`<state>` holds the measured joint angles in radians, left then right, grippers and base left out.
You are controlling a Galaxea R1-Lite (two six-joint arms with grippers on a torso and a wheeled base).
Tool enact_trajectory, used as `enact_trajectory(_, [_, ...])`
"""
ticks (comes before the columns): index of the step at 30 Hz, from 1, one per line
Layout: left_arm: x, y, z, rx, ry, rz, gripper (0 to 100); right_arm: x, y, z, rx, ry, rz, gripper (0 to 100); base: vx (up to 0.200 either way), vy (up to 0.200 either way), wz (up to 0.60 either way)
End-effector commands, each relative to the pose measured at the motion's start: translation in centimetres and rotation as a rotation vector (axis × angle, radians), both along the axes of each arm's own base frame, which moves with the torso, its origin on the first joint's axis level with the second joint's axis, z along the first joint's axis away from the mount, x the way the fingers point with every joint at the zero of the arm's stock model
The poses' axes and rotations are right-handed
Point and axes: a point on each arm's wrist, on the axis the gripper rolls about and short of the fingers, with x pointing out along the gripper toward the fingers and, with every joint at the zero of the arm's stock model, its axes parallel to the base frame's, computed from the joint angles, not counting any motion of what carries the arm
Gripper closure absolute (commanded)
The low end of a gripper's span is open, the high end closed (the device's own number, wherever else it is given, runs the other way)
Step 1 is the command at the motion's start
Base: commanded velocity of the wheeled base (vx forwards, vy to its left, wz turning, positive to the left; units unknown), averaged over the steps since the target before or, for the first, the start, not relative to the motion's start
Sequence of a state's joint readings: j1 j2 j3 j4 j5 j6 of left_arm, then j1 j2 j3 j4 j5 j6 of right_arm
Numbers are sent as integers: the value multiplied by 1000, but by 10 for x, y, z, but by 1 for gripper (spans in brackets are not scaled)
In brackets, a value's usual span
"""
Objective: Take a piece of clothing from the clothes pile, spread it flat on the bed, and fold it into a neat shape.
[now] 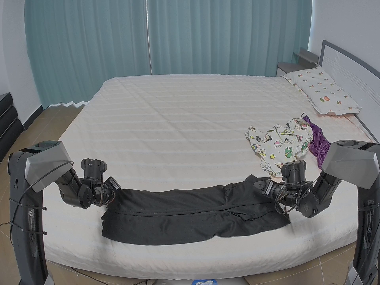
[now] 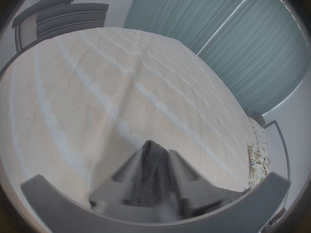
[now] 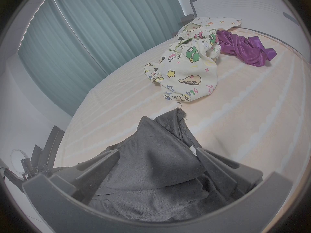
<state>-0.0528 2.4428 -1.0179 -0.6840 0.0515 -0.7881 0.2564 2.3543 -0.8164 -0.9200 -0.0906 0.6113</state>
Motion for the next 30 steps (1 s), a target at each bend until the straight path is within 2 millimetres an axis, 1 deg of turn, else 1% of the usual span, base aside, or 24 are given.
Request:
enact_trajectory(1, [-1, 1, 0, -3, 2, 48, 100, -1, -1, -2, 6, 7, -7, 0, 0, 0, 0])
enact_trajectory(4, [-1, 4, 0, -30, 1, 122, 100, 0, -1, -2, 12, 8, -15, 0, 0, 0, 0])
enact_trajectory(9, [-6, 12, -1, -24, 12, 163, 100, -1, -2, -3, 11, 13, -15, 0, 0, 0, 0])
enact_trajectory(21, [-8, 13, -2, -20, 18, 165, 100, 0, -2, -2, 16, 6, -17, 0, 0, 0, 0])
enact_trajectory(22, [-8, 13, -2, -20, 18, 165, 0, 1, -2, -2, 16, 4, -18, 0, 0, 0, 0])
enact_trajectory(27, [-8, 14, 1, -29, 12, 169, 0, 6, -8, 3, 51, -7, -56, 0, 0, 0, 0])
enact_trajectory(30, [-7, 21, 10, -75, -10, 190, 0, 15, -20, 4, 60, -22, -84, 0, 0, 0, 0])
